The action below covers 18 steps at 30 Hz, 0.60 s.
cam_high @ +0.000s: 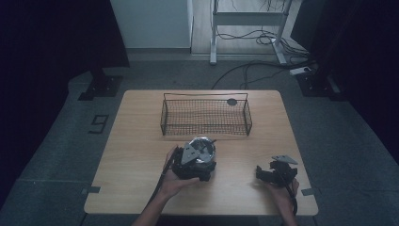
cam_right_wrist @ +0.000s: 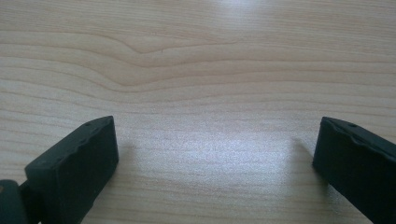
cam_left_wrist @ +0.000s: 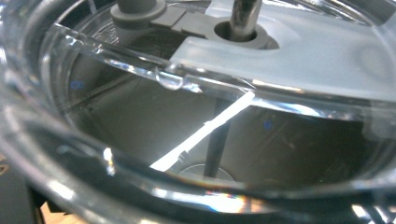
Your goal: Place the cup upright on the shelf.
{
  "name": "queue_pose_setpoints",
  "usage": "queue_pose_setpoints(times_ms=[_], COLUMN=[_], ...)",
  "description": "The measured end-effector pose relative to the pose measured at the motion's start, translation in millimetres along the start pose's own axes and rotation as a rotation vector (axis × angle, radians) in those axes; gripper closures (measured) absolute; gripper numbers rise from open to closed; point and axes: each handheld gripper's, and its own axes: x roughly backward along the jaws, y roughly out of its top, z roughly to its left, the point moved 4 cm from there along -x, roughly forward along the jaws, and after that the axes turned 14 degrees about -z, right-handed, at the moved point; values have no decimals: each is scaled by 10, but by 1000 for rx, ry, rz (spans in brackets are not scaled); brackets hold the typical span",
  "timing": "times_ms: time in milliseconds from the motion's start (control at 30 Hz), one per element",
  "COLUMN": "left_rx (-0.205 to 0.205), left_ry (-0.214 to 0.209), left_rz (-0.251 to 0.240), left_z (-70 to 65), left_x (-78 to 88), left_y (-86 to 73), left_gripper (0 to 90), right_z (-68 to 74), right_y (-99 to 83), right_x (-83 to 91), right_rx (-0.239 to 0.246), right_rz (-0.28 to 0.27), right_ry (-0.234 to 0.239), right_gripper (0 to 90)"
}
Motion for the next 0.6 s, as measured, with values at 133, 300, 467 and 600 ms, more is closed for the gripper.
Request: queue_pose_setpoints(times_ms=[133, 300, 467, 600], left_rx=[15, 33, 31, 33], left_ry=[4, 20, 47, 64], left_rz=[-8, -12, -15, -18], left_z=[90, 210, 331, 418], left_x=[40, 73, 108, 122], left_y=[56, 115, 166, 204], left_gripper=[42, 42, 42, 42], right_z=[0, 0, 1, 1], right_y=[0, 0, 0, 1], right_x=[0, 0, 0, 0], right_rx=[0, 0, -1, -2], right_rz=[0, 0, 0, 0], right_ry=[0, 0, 0, 0], right_gripper=[0, 0, 0, 0])
